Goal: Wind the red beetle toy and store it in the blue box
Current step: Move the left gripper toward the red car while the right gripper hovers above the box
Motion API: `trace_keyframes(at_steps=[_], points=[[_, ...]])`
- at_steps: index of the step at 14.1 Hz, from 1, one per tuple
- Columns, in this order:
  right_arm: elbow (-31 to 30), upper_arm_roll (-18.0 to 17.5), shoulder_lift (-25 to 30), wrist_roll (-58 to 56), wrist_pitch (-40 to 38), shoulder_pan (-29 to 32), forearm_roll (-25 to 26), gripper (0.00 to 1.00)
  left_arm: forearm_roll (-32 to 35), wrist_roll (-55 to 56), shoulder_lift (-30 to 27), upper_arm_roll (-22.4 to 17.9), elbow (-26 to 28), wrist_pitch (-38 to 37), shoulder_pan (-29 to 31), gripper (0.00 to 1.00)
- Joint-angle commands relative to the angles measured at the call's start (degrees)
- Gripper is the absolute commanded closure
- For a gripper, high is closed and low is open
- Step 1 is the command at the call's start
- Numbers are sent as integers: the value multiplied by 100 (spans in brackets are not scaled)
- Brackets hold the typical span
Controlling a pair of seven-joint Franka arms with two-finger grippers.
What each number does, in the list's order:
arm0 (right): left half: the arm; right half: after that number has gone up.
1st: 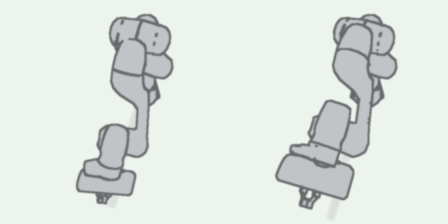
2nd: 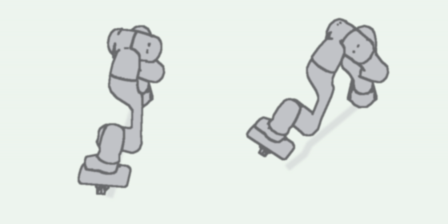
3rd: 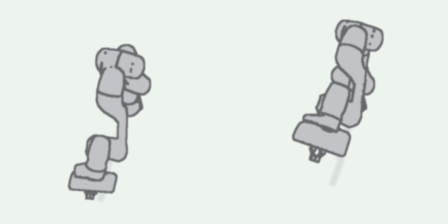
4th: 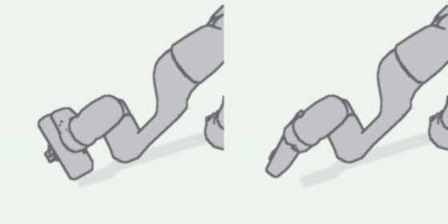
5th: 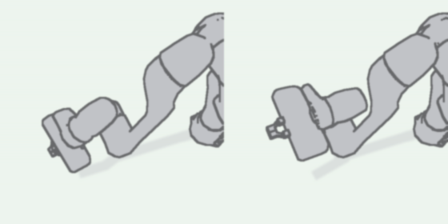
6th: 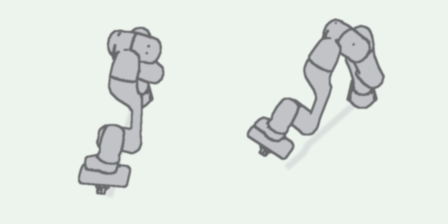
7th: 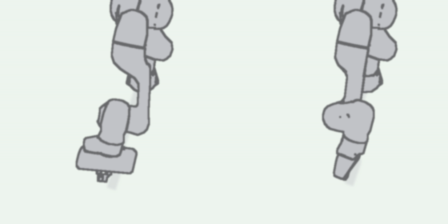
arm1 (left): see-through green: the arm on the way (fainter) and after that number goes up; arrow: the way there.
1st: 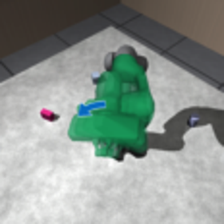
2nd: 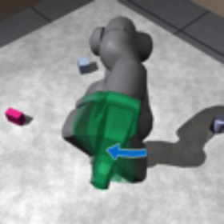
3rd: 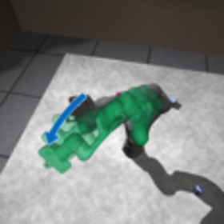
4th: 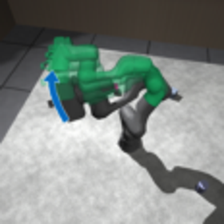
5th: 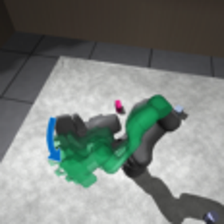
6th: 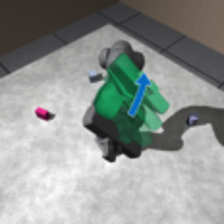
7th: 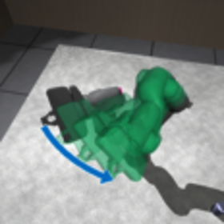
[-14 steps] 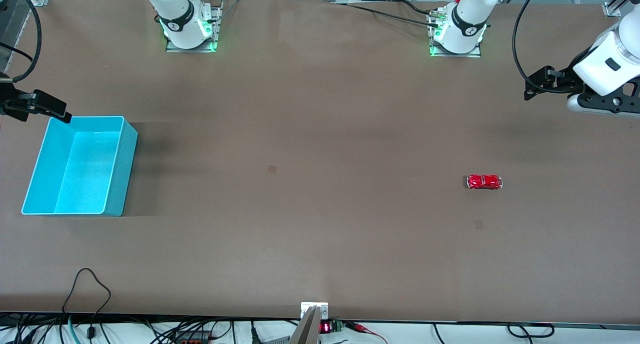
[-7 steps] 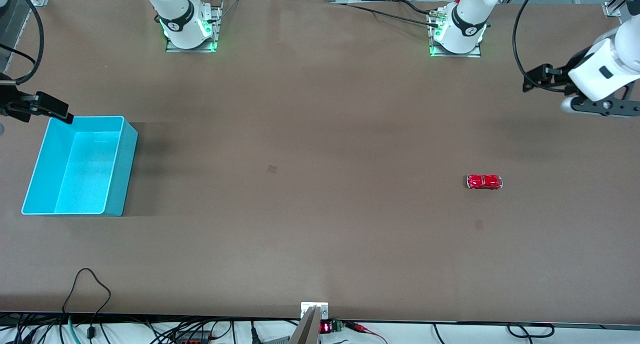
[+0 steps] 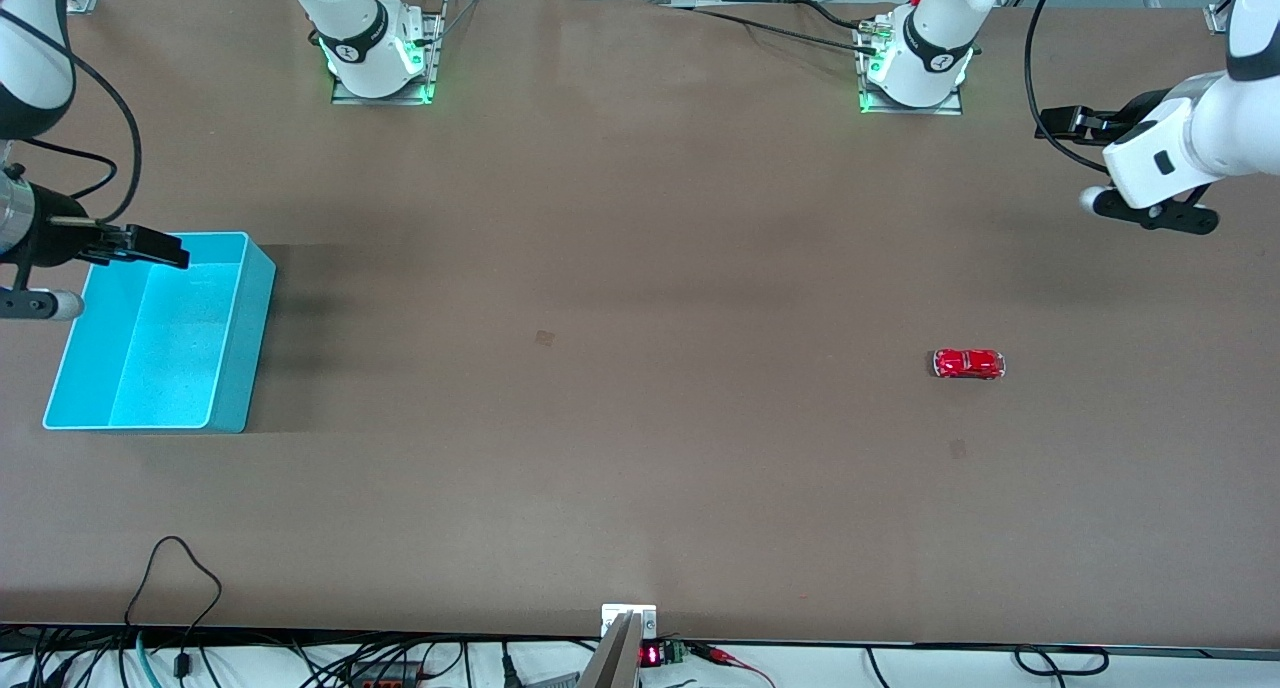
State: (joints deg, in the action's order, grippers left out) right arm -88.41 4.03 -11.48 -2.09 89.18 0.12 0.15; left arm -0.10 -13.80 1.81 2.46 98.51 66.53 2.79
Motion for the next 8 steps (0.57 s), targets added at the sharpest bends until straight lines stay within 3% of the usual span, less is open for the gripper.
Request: trace_keyframes(at_steps=[1,4,8], points=[[44,2,50,42,-164,-39,73,0,97,-1060,-76,26,596,558,187,0],[35,2,6,86,-296,-39,73,0,343,-3080,-41,26,1421,2514,328,0],[44,10,-21,-2,-384,-39,73,0,642,-4120,107,35,2654,5206,328,0]])
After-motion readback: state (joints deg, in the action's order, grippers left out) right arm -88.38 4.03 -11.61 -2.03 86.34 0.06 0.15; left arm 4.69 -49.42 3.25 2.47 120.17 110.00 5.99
